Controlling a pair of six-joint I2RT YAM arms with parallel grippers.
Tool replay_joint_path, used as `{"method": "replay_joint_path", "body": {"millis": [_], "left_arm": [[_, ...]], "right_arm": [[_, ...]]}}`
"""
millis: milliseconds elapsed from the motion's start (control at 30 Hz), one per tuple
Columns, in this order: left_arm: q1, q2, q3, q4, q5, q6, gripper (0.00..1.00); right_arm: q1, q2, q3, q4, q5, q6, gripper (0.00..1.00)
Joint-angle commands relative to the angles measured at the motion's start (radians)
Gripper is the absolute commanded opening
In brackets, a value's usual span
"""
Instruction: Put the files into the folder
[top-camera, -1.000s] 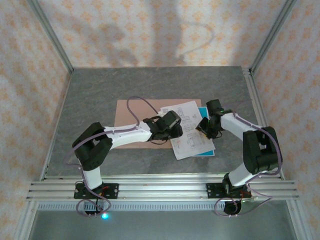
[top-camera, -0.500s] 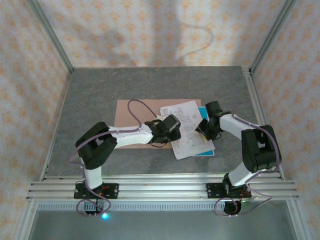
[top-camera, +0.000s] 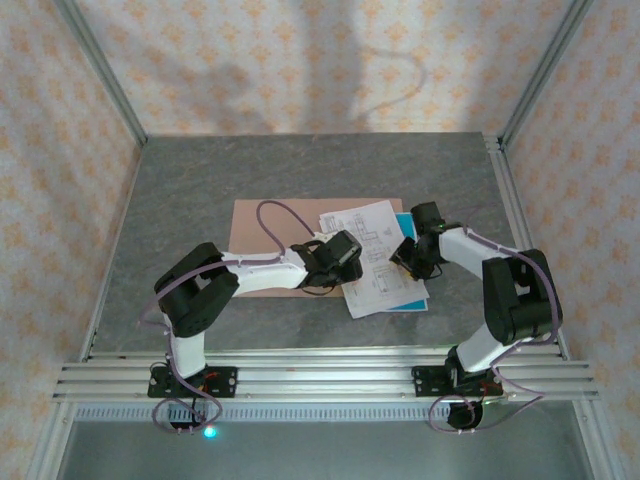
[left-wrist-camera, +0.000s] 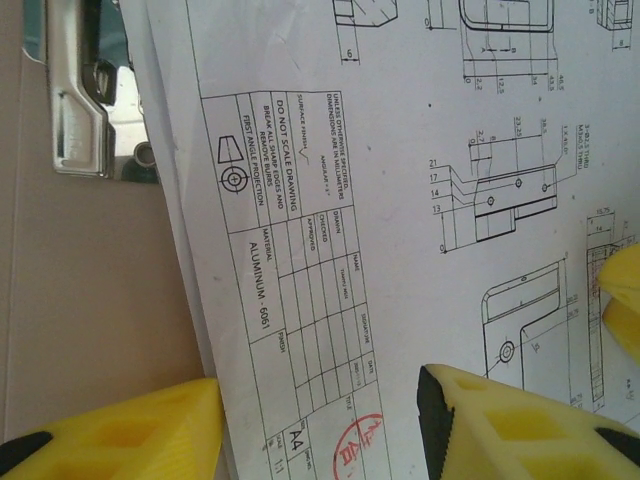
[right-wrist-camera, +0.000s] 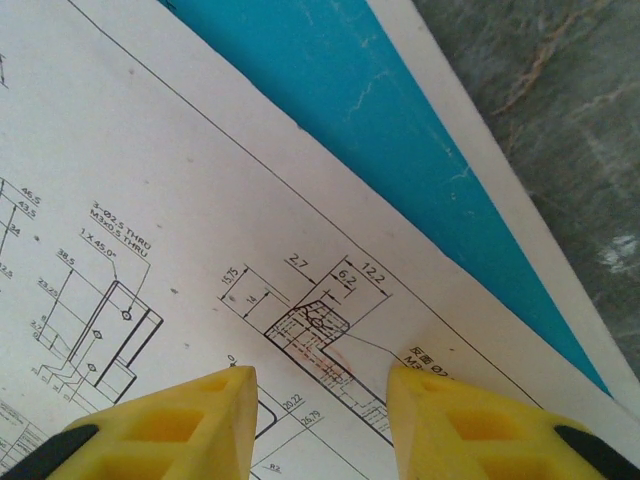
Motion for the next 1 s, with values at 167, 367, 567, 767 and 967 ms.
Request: {"method": "replay_joint_path", "body": {"millis": [167,367,567,767,967], "left_arm": [[-0.016,0.001,-0.016,0.019,-0.031,-0.02,0.49],[-0.023,-0.023,-0.022,0.021,-0.043,-0.023,0.46],[-0.026,-0.029,-0.008,0.007,-0.045,-0.015,0.44],[-0.029,-0.023,-0.008,0.023,-0.038,-0.019,0.37],[-0.03,-0.007,0.006,0.024,-0.031,-0.015,0.24]], "right_arm": [[0.01,0.022,-0.007,0.001,0.003,0.006,0.4],[0.01,0.027,-0.006,0.001,-0.002,0.006,0.4],[0.01,0.03,-0.007,0.003,-0.002,0.004,0.4],[0.009,0.029,-0.009,0.002,0.001,0.007,0.4],[0.01,0.029,-0.006,-0.004,0.007,0.007,0.4]]}}
